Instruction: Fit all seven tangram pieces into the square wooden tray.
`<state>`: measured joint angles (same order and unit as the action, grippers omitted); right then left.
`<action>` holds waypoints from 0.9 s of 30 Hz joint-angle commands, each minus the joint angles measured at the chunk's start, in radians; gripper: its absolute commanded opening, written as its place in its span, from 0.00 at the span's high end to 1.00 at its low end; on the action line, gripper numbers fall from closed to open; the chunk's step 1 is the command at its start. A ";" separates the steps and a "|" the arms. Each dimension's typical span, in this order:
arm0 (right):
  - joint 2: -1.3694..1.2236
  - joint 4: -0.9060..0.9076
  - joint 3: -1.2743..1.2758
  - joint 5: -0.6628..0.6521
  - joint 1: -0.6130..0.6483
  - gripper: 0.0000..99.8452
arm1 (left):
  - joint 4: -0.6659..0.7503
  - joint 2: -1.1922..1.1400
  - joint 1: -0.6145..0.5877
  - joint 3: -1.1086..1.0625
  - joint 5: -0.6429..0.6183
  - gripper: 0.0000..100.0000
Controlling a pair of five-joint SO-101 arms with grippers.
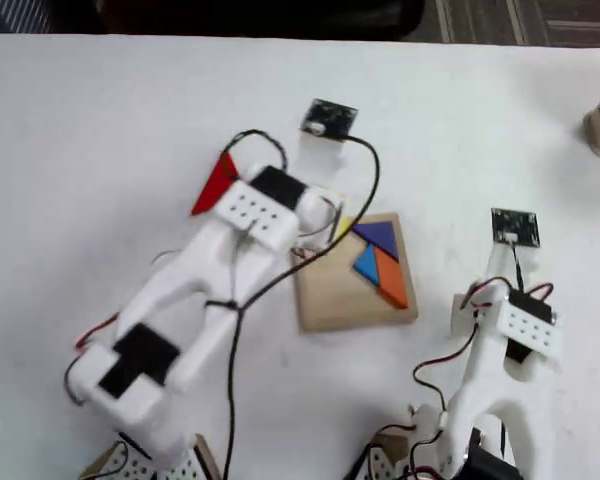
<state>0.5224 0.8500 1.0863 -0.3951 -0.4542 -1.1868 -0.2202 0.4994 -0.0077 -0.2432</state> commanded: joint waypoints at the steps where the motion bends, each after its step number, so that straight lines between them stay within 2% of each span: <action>1: 0.030 -0.019 0.003 -0.044 -0.027 0.98 | -0.003 -0.116 0.015 0.143 -0.012 0.87; 7: 0.030 -0.035 0.006 -0.040 -0.021 0.98 | -0.011 -0.317 0.076 0.331 -0.012 0.88; 13: 0.030 -0.035 0.011 -0.043 -0.021 0.98 | -0.012 -0.406 0.124 0.414 -0.005 0.88; 18: 0.030 -0.059 0.015 -0.040 -0.021 0.98 | -0.029 -0.409 0.105 0.423 -0.003 0.81; 22: 0.030 -0.061 0.015 -0.037 -0.021 0.98 | -0.149 -0.409 0.076 0.509 -0.003 0.71; 27: 0.028 -0.061 0.017 -0.037 -0.021 0.98 | -0.316 -0.409 0.044 0.644 -0.002 0.65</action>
<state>0.5224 0.8055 1.1078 -0.4289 -0.4695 -1.4185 -0.6452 0.5746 0.5294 -0.2447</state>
